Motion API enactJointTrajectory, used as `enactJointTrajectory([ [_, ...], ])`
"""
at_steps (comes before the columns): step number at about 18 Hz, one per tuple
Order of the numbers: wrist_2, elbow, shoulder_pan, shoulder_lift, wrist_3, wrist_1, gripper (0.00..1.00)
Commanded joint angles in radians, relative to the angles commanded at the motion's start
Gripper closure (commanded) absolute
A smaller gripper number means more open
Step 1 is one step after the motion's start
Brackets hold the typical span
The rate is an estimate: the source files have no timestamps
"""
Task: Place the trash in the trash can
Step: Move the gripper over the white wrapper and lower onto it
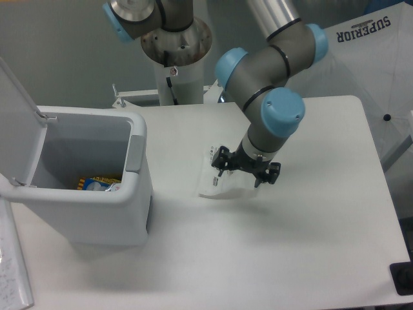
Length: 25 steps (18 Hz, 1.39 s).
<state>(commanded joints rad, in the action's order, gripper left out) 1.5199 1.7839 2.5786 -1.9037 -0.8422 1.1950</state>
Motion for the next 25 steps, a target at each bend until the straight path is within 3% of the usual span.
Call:
enactJointTrajectory([
  [3, 0.065, 0.015, -0.015, -0.006, 0.009, -0.006, 0.00],
  [9, 0.125, 0.068, -0.026, -0.015, 0.023, -0.138, 0.00],
  [15, 0.177, 0.077, -0.064, -0.057, 0.077, -0.189, 0.03],
  [16, 0.180, 0.077, -0.071, -0.063, 0.087, -0.190, 0.10],
  [17, 0.180, 0.078, -0.074, -0.067, 0.090, -0.190, 0.24],
  [18, 0.180, 0.080, -0.075, -0.069, 0.092, -0.190, 0.45],
  [20, 0.181, 0.080, -0.077, -0.066, 0.095, -0.190, 0.97],
  [25, 0.172, 0.074, -0.078, -0.057, 0.095, -0.190, 1.00],
])
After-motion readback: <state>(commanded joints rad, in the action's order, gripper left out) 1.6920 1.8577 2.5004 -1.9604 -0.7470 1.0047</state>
